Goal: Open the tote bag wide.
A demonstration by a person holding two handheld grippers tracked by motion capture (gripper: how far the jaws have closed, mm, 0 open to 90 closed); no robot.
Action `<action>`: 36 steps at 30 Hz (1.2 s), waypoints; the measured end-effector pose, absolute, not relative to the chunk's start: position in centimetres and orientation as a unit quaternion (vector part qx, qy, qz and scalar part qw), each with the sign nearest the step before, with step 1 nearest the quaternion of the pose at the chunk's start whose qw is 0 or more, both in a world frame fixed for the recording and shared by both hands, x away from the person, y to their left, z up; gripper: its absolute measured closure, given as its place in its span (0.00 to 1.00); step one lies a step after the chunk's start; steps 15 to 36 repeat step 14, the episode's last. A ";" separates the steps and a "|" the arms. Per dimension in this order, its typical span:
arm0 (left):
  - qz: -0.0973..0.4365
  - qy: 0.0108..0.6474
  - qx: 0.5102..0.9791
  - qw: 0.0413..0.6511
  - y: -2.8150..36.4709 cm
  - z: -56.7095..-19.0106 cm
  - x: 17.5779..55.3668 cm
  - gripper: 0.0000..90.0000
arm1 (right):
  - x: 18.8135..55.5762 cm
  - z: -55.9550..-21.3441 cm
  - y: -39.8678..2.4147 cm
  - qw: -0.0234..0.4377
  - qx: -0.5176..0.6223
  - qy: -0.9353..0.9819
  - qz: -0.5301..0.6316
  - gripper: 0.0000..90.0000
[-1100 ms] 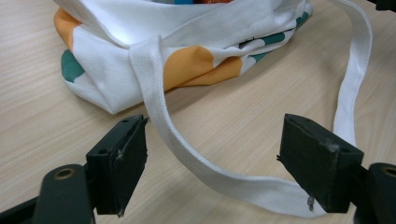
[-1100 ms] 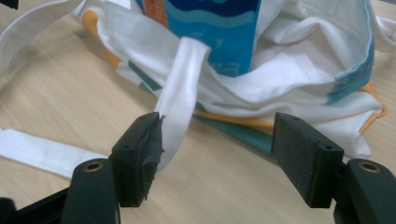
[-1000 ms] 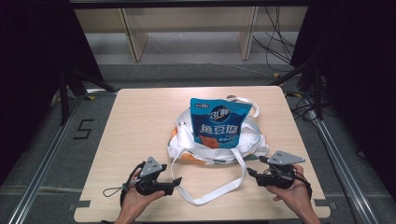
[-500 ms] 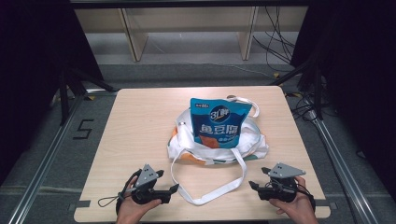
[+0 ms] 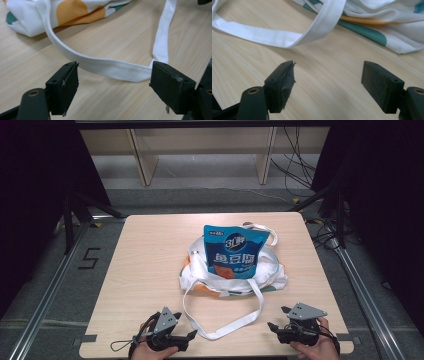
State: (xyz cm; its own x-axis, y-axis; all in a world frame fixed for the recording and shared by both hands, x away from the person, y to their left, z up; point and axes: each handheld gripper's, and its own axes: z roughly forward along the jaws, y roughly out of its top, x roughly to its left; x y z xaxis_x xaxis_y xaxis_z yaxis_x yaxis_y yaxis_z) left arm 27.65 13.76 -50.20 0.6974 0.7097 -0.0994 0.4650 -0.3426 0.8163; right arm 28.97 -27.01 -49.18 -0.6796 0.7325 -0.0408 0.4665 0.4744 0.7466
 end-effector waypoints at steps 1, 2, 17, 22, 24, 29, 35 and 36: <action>0.142 0.360 0.809 0.441 13.9 -50.2 27.7 0.24 | 29.0 -49.2 -27.0 0.177 0.357 0.841 0.365 0.30; 0.138 0.373 0.802 0.445 13.9 -50.2 27.7 0.24 | 28.9 -49.2 -26.9 0.175 0.359 0.841 0.366 0.30; 0.138 0.372 0.807 0.437 14.2 -50.1 27.9 0.24 | 29.2 -49.3 -27.0 0.185 0.350 0.844 0.363 0.30; 0.138 0.372 0.807 0.437 14.2 -50.1 27.9 0.24 | 29.2 -49.3 -27.0 0.185 0.350 0.844 0.363 0.30; 0.138 0.372 0.807 0.437 14.2 -50.1 27.9 0.24 | 29.2 -49.3 -27.0 0.185 0.350 0.844 0.363 0.30; 0.138 0.372 0.807 0.437 14.2 -50.1 27.9 0.24 | 29.2 -49.3 -27.0 0.185 0.350 0.844 0.363 0.30; 0.138 0.372 0.807 0.437 14.2 -50.1 27.9 0.24 | 29.2 -49.3 -27.0 0.185 0.350 0.844 0.363 0.30; 0.138 0.372 0.807 0.437 14.2 -50.1 27.9 0.24 | 29.2 -49.3 -27.0 0.185 0.350 0.844 0.363 0.30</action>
